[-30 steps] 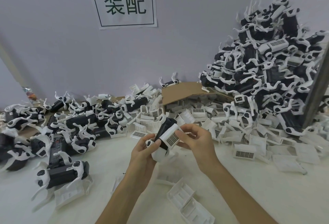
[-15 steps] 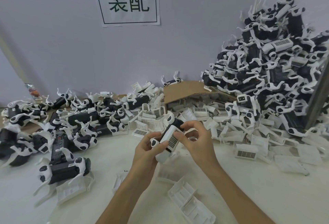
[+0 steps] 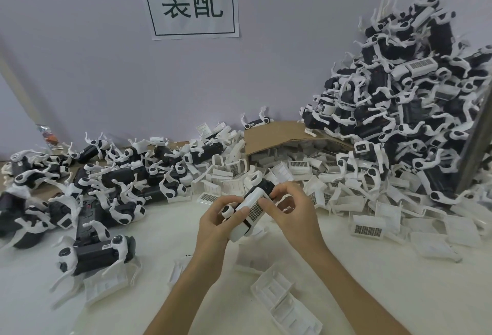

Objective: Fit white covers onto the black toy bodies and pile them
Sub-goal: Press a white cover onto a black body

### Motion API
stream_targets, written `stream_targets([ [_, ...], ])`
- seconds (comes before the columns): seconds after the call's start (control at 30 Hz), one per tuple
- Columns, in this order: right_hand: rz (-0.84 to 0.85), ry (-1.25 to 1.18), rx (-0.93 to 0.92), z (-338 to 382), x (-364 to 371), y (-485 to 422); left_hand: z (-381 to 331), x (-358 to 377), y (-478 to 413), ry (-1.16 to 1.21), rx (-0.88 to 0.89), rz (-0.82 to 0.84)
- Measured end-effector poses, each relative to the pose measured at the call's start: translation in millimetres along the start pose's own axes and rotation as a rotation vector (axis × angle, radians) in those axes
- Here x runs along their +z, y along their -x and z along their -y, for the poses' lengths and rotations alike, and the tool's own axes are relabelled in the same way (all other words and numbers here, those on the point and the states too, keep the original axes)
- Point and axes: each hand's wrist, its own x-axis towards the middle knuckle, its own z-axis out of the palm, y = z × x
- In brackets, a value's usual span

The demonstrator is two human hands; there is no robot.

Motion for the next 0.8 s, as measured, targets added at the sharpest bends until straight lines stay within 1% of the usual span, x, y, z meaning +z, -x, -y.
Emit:
stream_targets([
  [0.13, -0.035, 0.071, -0.052, 0.3, -0.3, 0.4, -0.4, 1.9, 1.1, -0.085, 0.096, -0.025],
  [0.2, 0.004, 0.107, -0.093, 1.7, -2.5, 0.2, 0.1, 1.6, 1.2, -0.122, 0.133, -0.032],
  [0.27, 0.085, 0.117, -0.127, 3.3, -5.1, -0.4, -1.0, 1.0, 1.5, -0.148, 0.155, -0.039],
  [0.33, 0.186, 0.068, -0.102, 5.0, -6.4, -0.2, -1.0, 0.0, 1.1, -0.186, 0.172, -0.050],
  [0.4, 0.265, -0.002, -0.037, 6.2, -6.6, -0.1, -0.2, -1.6, -0.1, -0.208, 0.169, -0.069],
  [0.53, 0.309, -0.023, 0.034, 4.5, -10.7, -2.1, -0.6, -3.0, -0.6, -0.250, 0.166, -0.049],
  [0.67, 0.373, -0.063, 0.052, 5.4, -16.3, -3.3, -0.4, -2.6, 0.7, -0.293, 0.194, 0.006],
  [0.8, 0.430, -0.025, 0.070, 3.7, -18.8, -5.0, 0.2, -1.4, 1.8, -0.327, 0.187, 0.035],
])
